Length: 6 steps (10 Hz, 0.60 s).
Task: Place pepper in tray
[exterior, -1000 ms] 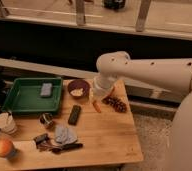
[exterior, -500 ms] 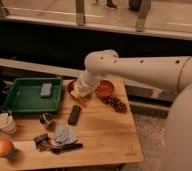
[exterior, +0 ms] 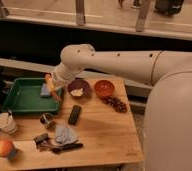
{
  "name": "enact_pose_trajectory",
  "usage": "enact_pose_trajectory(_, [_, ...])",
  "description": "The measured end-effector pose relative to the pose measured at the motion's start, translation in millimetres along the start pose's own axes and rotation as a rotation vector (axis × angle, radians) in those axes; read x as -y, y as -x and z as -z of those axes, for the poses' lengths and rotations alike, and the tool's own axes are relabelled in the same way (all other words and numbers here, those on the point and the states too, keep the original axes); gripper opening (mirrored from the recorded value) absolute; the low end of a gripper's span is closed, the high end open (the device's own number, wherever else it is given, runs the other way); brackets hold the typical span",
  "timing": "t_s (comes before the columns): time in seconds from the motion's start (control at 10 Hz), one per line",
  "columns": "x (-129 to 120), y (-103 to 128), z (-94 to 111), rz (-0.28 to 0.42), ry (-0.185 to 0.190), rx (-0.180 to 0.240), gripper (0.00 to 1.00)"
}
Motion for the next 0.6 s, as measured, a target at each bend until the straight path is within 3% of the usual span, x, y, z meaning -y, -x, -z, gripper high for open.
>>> enact_pose_trajectory(0.4, [3.1,-1.1,-1.2,0.0,0.005,0.002,0.0])
enact_pose_trajectory(0.6, [-3.8,6.8,-17.3,0.016,0.022,0.01,0.0])
